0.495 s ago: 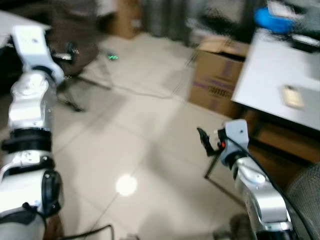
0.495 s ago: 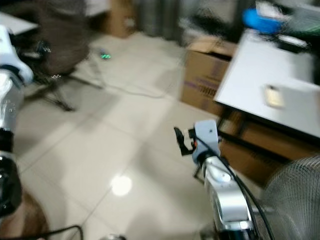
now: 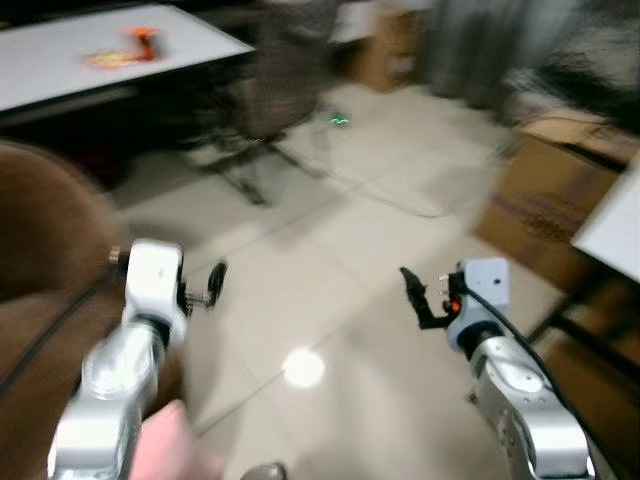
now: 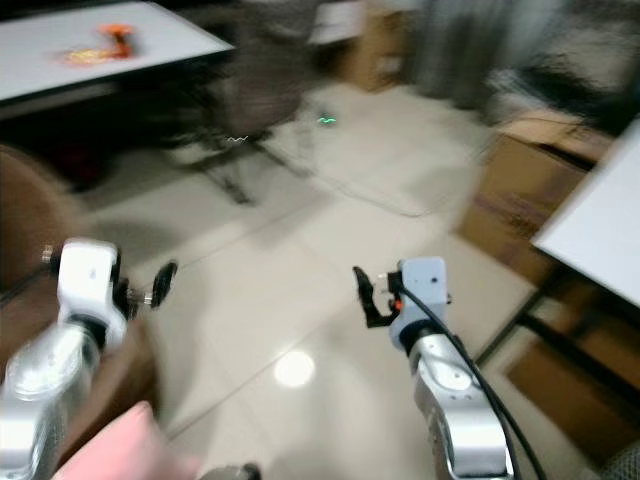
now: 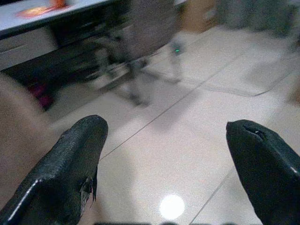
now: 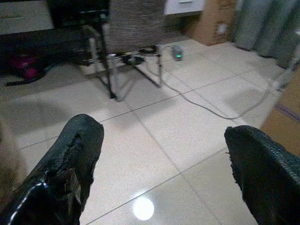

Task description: Move the pillow to the sofa from floor

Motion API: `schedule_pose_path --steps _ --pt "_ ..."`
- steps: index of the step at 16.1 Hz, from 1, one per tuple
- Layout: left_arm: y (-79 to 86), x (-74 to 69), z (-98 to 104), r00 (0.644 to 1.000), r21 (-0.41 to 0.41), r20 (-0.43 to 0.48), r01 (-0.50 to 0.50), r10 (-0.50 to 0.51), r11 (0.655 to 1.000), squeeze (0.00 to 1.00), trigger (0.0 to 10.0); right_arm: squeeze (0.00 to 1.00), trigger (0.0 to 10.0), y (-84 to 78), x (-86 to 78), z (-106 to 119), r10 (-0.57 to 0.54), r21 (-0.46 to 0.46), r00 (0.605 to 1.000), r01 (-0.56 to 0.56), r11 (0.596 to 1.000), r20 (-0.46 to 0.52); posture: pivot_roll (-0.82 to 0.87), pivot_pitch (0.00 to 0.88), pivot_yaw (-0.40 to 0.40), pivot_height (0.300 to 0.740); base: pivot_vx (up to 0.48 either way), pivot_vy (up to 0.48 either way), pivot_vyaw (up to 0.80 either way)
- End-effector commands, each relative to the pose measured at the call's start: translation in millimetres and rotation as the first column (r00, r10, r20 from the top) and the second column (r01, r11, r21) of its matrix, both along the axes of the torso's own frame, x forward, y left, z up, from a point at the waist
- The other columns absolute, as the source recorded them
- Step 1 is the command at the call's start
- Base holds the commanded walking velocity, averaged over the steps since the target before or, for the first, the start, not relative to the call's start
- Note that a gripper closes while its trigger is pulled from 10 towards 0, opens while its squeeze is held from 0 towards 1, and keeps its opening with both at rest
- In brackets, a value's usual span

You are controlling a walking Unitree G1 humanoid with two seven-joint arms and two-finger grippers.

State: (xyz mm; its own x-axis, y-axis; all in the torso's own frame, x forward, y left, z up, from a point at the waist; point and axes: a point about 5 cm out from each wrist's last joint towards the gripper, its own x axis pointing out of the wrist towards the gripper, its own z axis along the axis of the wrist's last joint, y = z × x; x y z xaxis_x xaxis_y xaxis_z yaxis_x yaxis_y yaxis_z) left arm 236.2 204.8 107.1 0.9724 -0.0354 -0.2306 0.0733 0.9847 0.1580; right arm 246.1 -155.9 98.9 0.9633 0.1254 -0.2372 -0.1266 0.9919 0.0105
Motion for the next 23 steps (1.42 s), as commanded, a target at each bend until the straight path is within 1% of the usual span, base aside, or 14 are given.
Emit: schedule_pose_path --steps 1,2,3,5,6,7,9,11,12,18,19,20,21,23 --pt "-3.0 0.0 8 0.999 0.026 0.042 0.001 -0.002 1.000 0.00 10.0 1.00 10.0 3.1 1.4 5 0.004 0.011 1.000 -0.004 1.000 0.011 -0.18 0.000 -0.018 0.740 0.000 0.000 0.80" --pt "-9.0 -15.4 7 0.998 0.032 0.064 -0.007 0.005 0.999 0.00 10.0 1.00 10.0 4.5 3.0 6 0.004 0.022 1.000 -0.004 1.000 -0.002 -0.17 0.000 -0.031 0.740 0.000 0.000 0.80" --pt "-11.3 -18.9 7 0.998 0.035 0.063 -0.015 0.013 0.999 0.00 10.0 1.00 10.0 4.4 3.8 6 0.007 0.016 1.000 -0.007 1.000 -0.001 -0.17 0.000 -0.033 0.740 0.000 0.000 0.80" --pt "-9.3 -17.4 8 0.996 0.042 0.050 -0.070 0.068 0.997 0.00 10.0 1.00 10.0 3.5 6.6 5 0.000 -0.010 1.000 0.000 1.000 0.005 -0.18 0.000 -0.032 0.740 0.000 0.000 0.80" --pt "-9.9 -16.5 9 0.996 0.029 0.052 -0.069 0.067 0.997 0.00 10.0 1.00 10.0 3.5 7.3 5 -0.005 -0.013 1.000 0.005 1.000 0.006 -0.18 0.000 -0.031 0.740 0.000 0.000 0.80" --pt "-11.7 -13.2 14 0.995 -0.014 0.073 -0.061 0.062 0.998 0.00 10.0 1.00 10.0 4.6 8.0 6 -0.011 -0.014 1.000 0.011 1.000 0.006 -0.19 0.000 -0.022 0.740 0.000 0.000 0.80" --pt "-13.0 -9.9 16 0.995 -0.003 0.081 -0.060 0.060 0.998 0.00 10.0 1.00 10.0 7.1 7.1 6 -0.012 -0.009 1.000 0.012 1.000 0.003 -0.20 0.000 -0.004 0.740 0.000 0.000 0.80" --pt "-14.2 -5.8 17 0.994 -0.013 0.083 -0.066 0.067 0.998 0.00 9.3 1.00 10.0 5.4 7.0 4 -0.039 -0.017 0.999 0.039 0.999 -0.002 -0.21 0.000 0.005 0.740 0.000 0.000 0.80" --pt "-14.3 -4.2 17 0.995 -0.011 0.084 -0.062 0.063 0.998 0.00 10.0 1.00 10.0 4.4 7.4 3 -0.049 -0.019 0.999 0.048 0.999 -0.004 -0.20 0.000 0.006 0.740 0.000 0.000 0.80" --pt "-11.5 -6.2 17 0.993 0.015 0.080 -0.091 0.090 0.996 0.00 10.0 1.00 10.0 10.6 7.0 0 -0.037 -0.008 0.999 0.037 0.999 -0.017 -0.18 0.000 0.000 0.740 0.000 0.000 0.80" --pt "-13.6 -5.3 19 0.993 -0.014 0.095 -0.068 0.069 0.998 0.00 7.6 1.00 10.0 9.1 7.3 -1 -0.042 -0.017 0.999 0.041 0.999 -0.021 -0.18 0.000 -0.001 0.740 0.000 0.000 0.80" --pt "-14.7 -5.1 19 0.993 -0.014 0.095 -0.063 0.064 0.998 0.00 7.7 1.00 10.0 8.4 7.5 -1 -0.044 -0.019 0.999 0.043 0.999 -0.022 -0.18 0.000 -0.001 0.740 0.000 0.000 0.80" --pt "-15.8 -4.8 16 0.995 0.008 0.066 -0.069 0.069 0.998 0.00 10.0 1.00 10.0 6.9 7.2 -1 -0.048 -0.021 0.999 0.047 0.999 -0.022 -0.19 0.000 -0.003 0.740 0.000 0.000 0.80" --pt "-14.5 -3.5 15 0.994 0.024 0.059 -0.095 0.093 0.995 0.00 10.0 1.00 10.0 6.6 8.4 0 -0.048 -0.022 0.999 0.048 0.999 -0.022 -0.18 0.000 -0.009 0.740 0.000 0.000 0.80"
